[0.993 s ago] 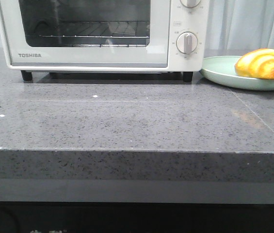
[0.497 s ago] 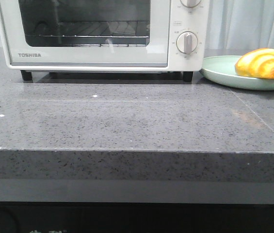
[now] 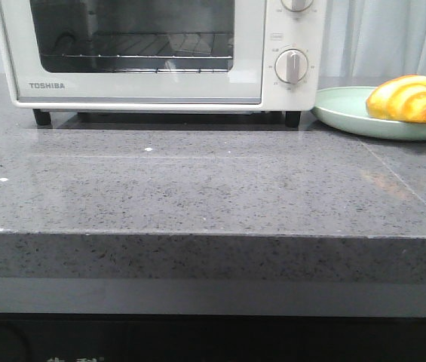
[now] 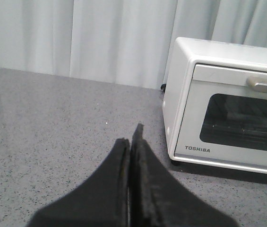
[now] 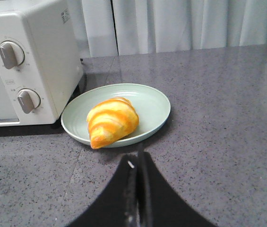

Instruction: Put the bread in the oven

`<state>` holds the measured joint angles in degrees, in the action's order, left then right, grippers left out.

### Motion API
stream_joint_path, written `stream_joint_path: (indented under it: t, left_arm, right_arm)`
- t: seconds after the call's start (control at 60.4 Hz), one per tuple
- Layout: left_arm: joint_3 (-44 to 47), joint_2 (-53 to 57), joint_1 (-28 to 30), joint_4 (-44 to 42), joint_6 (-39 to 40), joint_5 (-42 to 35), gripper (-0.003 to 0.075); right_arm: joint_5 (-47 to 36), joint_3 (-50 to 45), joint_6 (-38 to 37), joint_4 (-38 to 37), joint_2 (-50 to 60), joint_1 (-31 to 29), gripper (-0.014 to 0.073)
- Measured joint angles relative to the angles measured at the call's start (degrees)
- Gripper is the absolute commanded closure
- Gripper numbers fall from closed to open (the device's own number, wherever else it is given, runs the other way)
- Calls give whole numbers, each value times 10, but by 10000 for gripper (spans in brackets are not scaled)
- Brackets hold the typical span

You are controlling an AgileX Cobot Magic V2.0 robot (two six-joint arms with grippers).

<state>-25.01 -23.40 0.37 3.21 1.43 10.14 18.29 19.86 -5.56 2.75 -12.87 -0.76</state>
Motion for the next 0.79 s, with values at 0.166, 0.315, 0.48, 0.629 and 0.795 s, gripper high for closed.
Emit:
stream_joint_path:
  t: [0.166, 0.315, 0.48, 0.629, 0.795]
  left_arm:
    - [-79, -113, -28, 1, -1, 2, 741]
    - [-164, -219, -118, 0, -3, -1, 741]
    - [-255, -348, -229, -16, -3, -33, 741]
    - [-327, -455, -287, -44, -3, -52, 741]
    - [-387, -540, -299, -53, -3, -52, 741]
  right_arm:
    - [-24, 8, 0, 0, -5, 0, 662]
    - [-24, 8, 0, 0, -5, 0, 662]
    - [-9, 8, 0, 0, -5, 0, 662]
    - [9, 8, 0, 0, -5, 0, 662]
    - [39, 8, 0, 0, -5, 0, 662]
